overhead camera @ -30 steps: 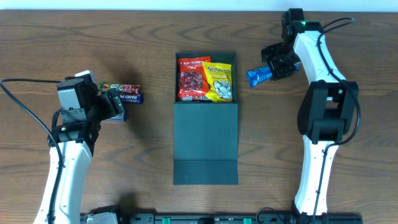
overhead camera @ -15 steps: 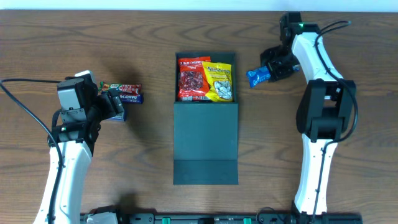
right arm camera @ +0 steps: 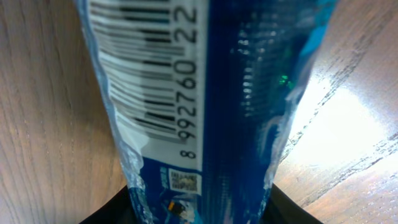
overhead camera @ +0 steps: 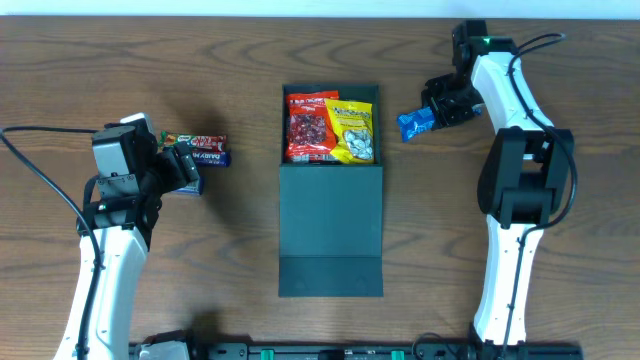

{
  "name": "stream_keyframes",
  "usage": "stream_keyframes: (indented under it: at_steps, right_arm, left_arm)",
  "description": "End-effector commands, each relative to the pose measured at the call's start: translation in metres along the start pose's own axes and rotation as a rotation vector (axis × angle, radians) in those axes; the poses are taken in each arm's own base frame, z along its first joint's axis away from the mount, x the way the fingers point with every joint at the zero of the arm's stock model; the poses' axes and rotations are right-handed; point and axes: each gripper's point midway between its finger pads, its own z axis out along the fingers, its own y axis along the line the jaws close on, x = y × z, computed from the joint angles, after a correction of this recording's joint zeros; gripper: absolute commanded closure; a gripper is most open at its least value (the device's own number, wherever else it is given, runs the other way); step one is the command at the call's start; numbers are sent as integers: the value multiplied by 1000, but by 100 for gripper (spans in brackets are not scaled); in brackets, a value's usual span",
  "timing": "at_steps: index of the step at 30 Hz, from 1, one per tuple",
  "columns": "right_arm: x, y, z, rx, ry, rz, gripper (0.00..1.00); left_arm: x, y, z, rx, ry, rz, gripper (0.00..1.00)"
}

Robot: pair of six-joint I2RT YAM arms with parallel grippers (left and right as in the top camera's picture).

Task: Pack container
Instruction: 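Lift the blue-wrapped bar with the right gripper and rotate it upright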

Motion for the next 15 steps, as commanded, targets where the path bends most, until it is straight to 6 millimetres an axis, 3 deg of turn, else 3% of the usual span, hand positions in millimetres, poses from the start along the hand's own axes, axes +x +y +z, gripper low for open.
stream_keyframes:
  at_steps: [1, 10, 15]
  right_arm:
    - [-4, -4, 8, 21, -2, -11, 60]
    - [-6, -5, 6, 29, -13, -75, 64]
    - [-9, 11, -15, -15, -39, -190, 79]
  left_arm:
    - [-11, -2, -3, 3, -21, -3, 5]
    - [-11, -2, -3, 3, -21, -3, 5]
    - [-11, -2, -3, 3, -21, -3, 5]
